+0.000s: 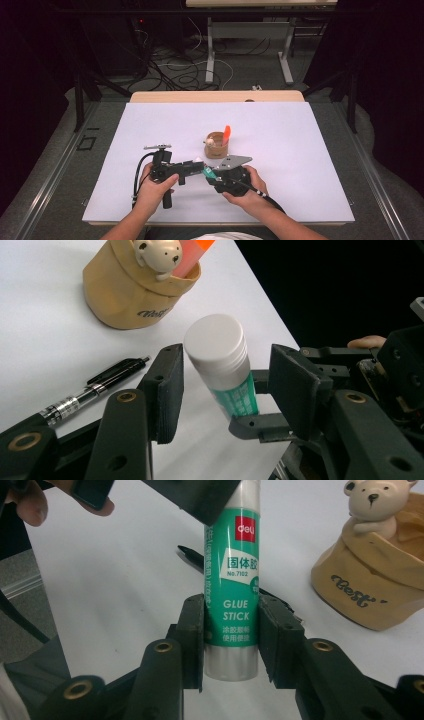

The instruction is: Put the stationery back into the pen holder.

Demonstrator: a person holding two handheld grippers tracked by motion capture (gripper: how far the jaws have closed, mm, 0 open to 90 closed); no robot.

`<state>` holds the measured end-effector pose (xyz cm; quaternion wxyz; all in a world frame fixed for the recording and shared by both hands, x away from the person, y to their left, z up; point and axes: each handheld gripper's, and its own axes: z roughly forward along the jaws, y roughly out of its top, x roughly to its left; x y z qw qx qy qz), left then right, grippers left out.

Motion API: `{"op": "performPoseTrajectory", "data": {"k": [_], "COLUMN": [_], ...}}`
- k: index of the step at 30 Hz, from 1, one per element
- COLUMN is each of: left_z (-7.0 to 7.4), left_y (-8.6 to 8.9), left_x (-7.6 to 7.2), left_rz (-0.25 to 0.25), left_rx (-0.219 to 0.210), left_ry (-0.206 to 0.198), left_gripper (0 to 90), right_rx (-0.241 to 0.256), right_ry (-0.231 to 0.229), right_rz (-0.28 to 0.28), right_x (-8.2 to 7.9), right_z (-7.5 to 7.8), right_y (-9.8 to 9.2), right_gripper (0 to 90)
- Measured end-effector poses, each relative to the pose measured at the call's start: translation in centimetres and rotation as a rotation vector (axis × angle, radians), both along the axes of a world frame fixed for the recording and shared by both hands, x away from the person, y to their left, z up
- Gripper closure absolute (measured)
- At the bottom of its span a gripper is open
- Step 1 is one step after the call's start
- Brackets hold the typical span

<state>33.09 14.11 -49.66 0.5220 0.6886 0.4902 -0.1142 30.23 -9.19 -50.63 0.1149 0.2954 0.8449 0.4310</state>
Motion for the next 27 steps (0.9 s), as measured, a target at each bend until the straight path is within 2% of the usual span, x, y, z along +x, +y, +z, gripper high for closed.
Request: {"op": "performPoseTrajectory", "data": {"k": [5,8,15,19,22,27], "left_z": [-0.15,-0.18,-0.2,-0.33,-0.43,-0.44], "left_y": [-0.16,-0.18,-0.18,-0.11,0.0,0.03], "left_x": [0.0,-0.01,-0.02,0.06,0.13,0.11], "left_rz": [0.001,-0.005,-0.002,0.003,0.002,0.004], "left_rx": [-0.008,0.005,0.007,-0.004,-0.01,-0.02], "left_ry": [0.011,0.008,0.01,0.024,0.033,0.036], "left_gripper": [50.3,50.8,53.8,58.1,58.9,59.9], "right_rx": [0.005,0.017,0.021,0.029,0.016,0.024], "right_ry": [-0.005,-0.016,-0.008,-0.012,-0.002,-0.011], "right_rz": [0.018,0.019,0.026,0.024,0.027,0.025], "right_x": [-0.29,-0.43,-0.5,-0.5,-0.52,-0.51], "right_z": [0.0,-0.08,-0.02,-0.06,-0.03,-0.07], "right_y": [0.35,0.59,0.66,0.7,0.69,0.74], "right_gripper": [65.7,65.7,65.7,65.7,65.7,65.7]}}
